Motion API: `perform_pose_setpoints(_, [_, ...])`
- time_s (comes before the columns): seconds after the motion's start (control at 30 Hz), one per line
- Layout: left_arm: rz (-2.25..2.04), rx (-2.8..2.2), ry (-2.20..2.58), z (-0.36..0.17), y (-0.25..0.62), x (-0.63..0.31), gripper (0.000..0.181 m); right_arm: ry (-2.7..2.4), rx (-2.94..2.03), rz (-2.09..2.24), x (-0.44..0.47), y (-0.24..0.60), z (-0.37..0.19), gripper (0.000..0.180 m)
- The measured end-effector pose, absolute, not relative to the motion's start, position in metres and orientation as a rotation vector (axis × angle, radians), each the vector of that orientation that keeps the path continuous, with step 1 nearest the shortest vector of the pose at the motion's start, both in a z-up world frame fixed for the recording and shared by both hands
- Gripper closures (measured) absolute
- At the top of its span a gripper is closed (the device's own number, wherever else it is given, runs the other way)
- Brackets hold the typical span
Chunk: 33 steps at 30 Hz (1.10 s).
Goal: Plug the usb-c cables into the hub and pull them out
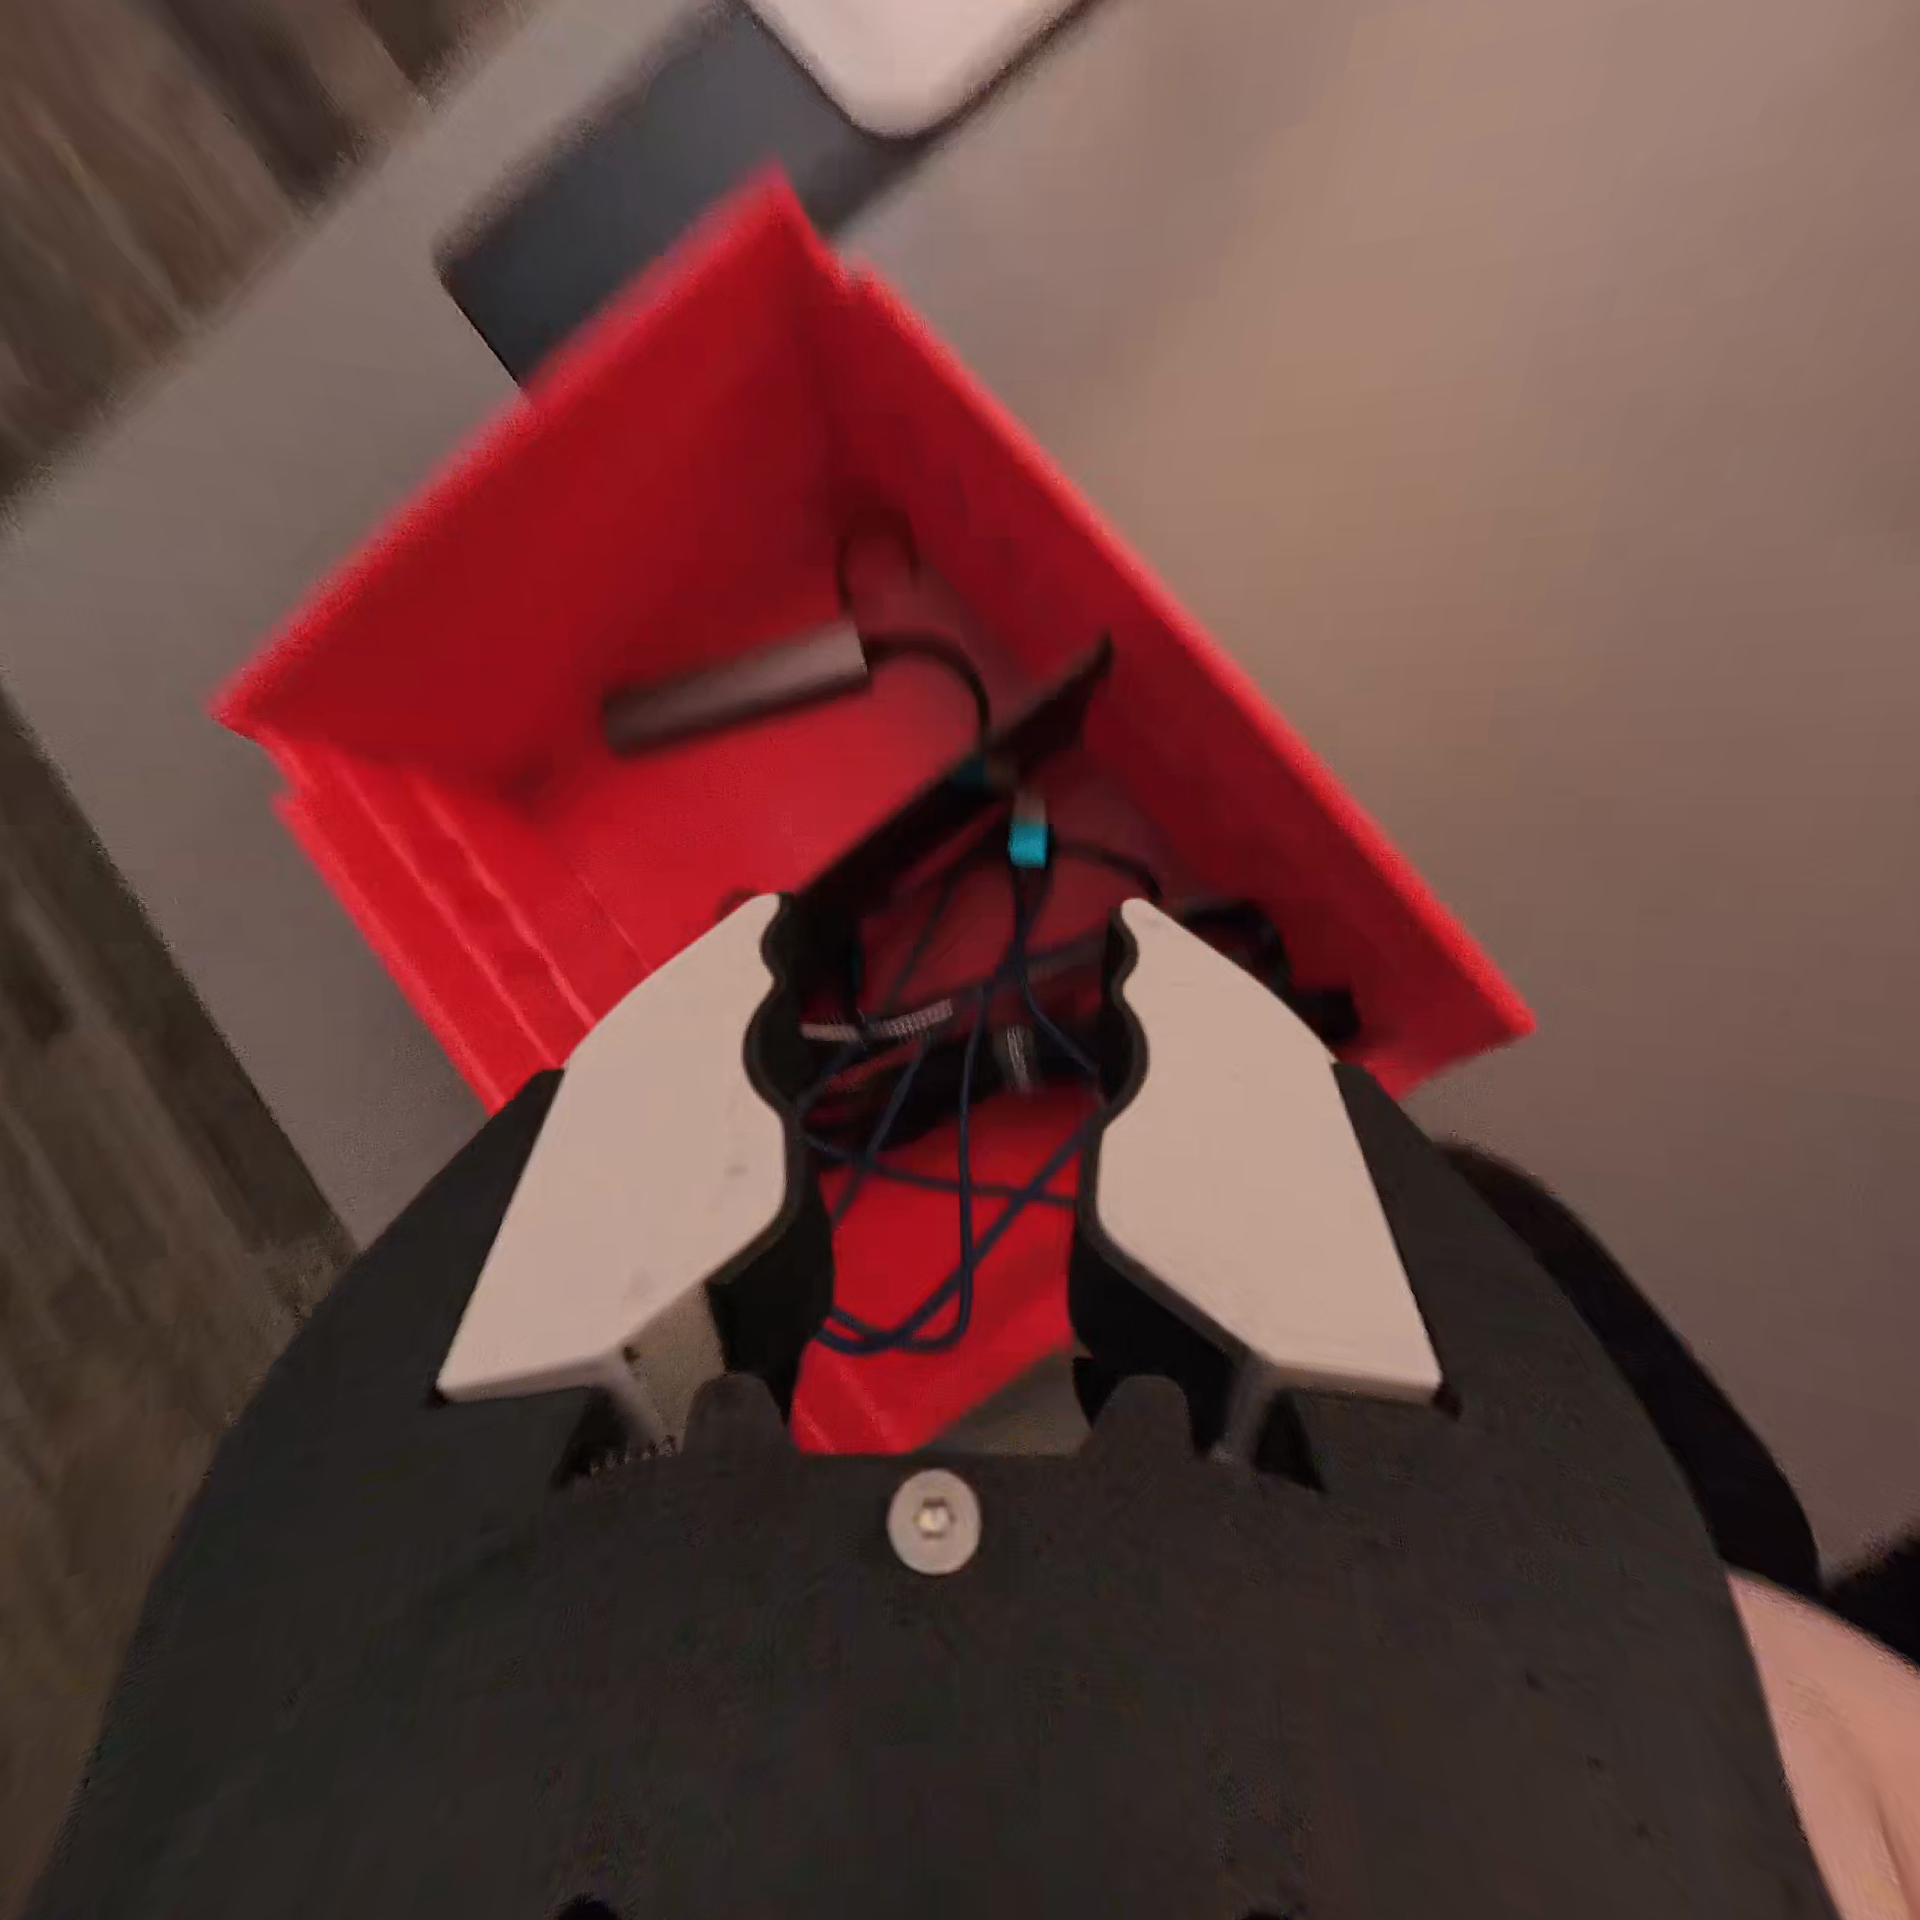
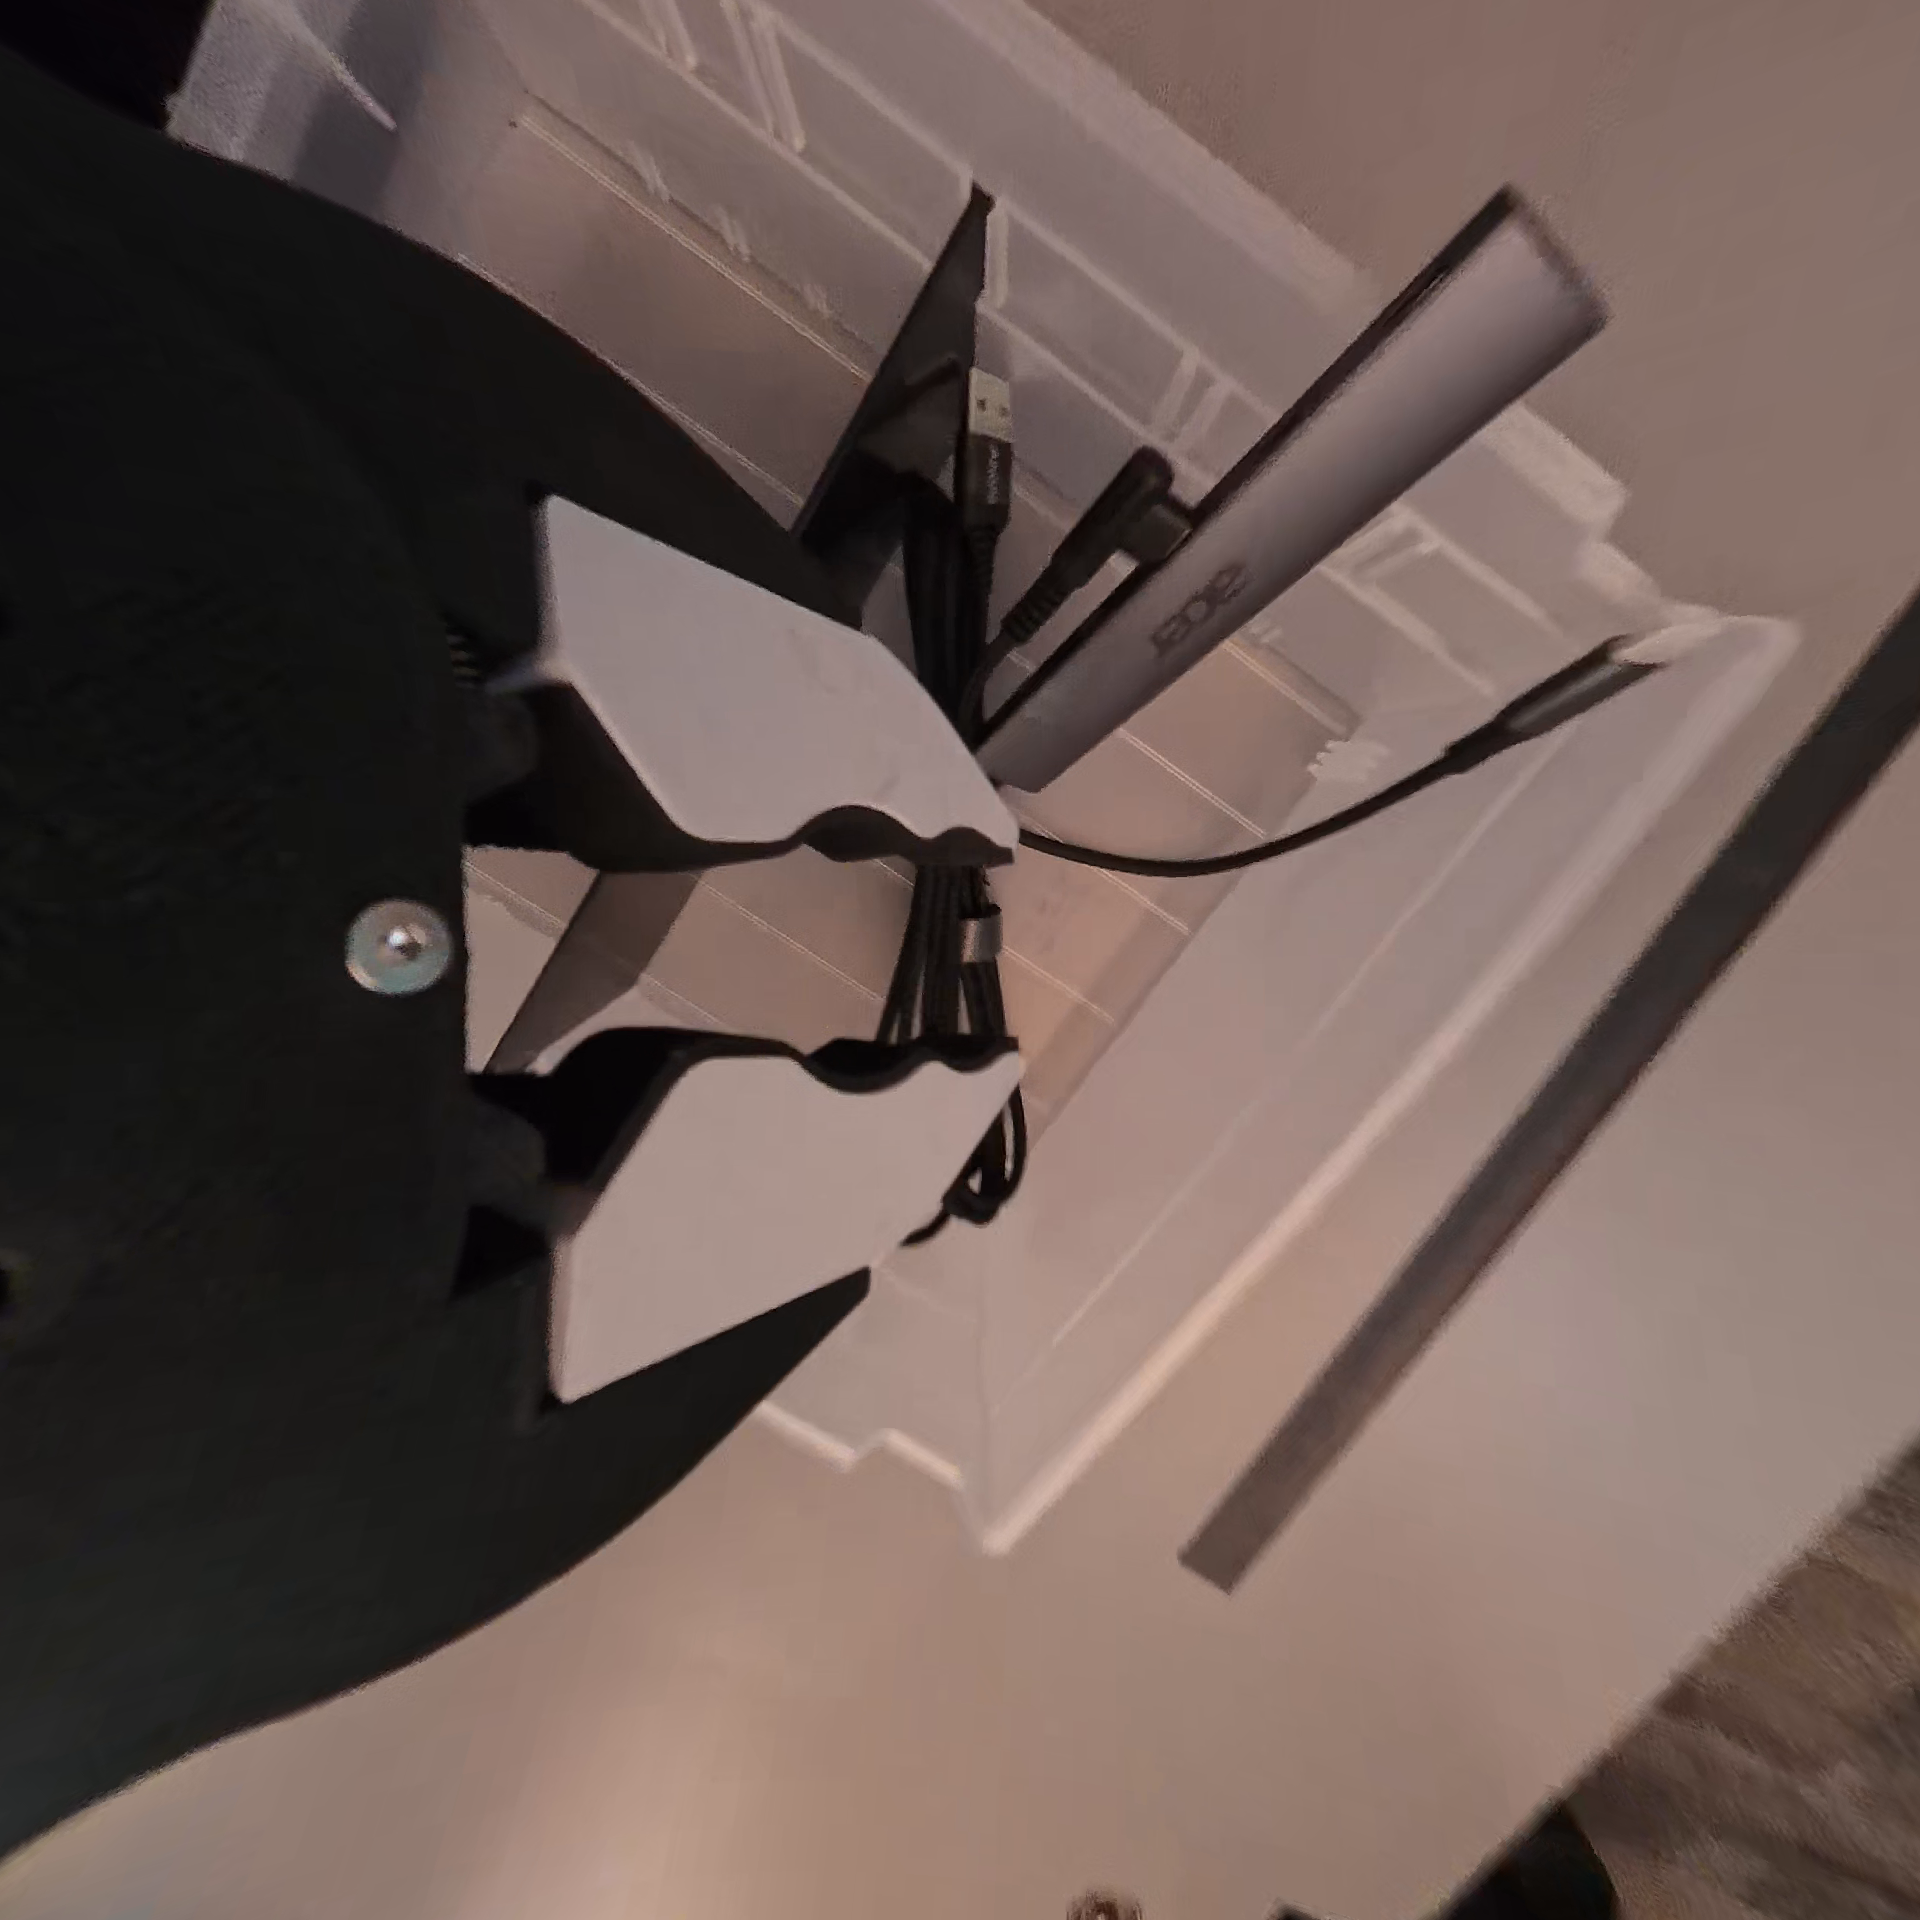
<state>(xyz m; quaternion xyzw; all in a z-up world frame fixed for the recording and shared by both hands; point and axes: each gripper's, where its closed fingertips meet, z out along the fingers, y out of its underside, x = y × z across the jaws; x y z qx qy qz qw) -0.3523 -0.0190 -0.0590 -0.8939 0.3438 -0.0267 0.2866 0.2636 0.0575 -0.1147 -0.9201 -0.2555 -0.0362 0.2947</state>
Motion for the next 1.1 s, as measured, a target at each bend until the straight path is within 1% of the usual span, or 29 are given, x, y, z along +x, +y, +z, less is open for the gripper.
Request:
perform_pose_setpoints(0.1, [-0.235,-2.529,1.075,-0.089,-0.041,-0.347,0.132,-0.704,-2.367,-0.111,0.250,0.058,-0.093,0.147])
perform_pose_setpoints(0.13, [-0.291,-2.534,1.105,-0.091,-0.045,-0.342,0.130,-0.722,-2.347,-0.110,0.245,0.057,-0.088,0.147])
perform_pose_setpoints(0.23, [-0.449,-2.480,1.204,-0.086,-0.059,-0.323,0.135,-0.828,-2.297,0.029,0.213,0.050,-0.081,0.146])
perform_pose_setpoints(0.4, [-0.345,-2.540,1.278,-0.103,-0.069,-0.336,0.132,-0.897,-2.233,0.165,0.186,0.047,-0.075,0.147])
perform_pose_setpoints(0.57, [-0.430,-2.674,1.222,-0.126,-0.069,-0.352,0.133,-0.912,-2.224,0.202,0.183,0.044,-0.075,0.147])
perform_pose_setpoints(0.67, [-0.484,-2.774,1.209,-0.141,-0.075,-0.357,0.137,-0.907,-2.212,0.226,0.182,0.043,-0.073,0.147])
perform_pose_setpoints(0.7, [-0.497,-2.810,1.206,-0.145,-0.077,-0.359,0.141,-0.908,-2.209,0.232,0.181,0.043,-0.073,0.147])
perform_pose_setpoints(0.73, [-0.497,-2.852,1.198,-0.150,-0.079,-0.362,0.150,-0.908,-2.207,0.237,0.181,0.042,-0.073,0.147])
perform_pose_setpoints(0.77, [-0.518,-2.901,1.187,-0.153,-0.082,-0.363,0.167,-0.905,-2.207,0.240,0.181,0.042,-0.073,0.147])
perform_pose_setpoints(0.8, [-0.583,-2.944,1.172,-0.153,-0.086,-0.361,0.174,-0.903,-2.209,0.242,0.181,0.042,-0.073,0.147])
perform_pose_setpoints(0.83, [-0.633,-2.973,1.148,-0.153,-0.089,-0.358,0.176,-0.903,-2.210,0.242,0.181,0.042,-0.074,0.148])
perform_pose_setpoints(0.93, [-0.606,-2.959,1.129,-0.148,-0.084,-0.358,0.178,-0.908,-2.211,0.241,0.181,0.041,-0.075,0.148])
perform_pose_setpoints(1.1, [-0.464,-2.722,1.170,-0.115,-0.066,-0.350,0.181,-0.914,-2.206,0.237,0.179,0.041,-0.074,0.149])
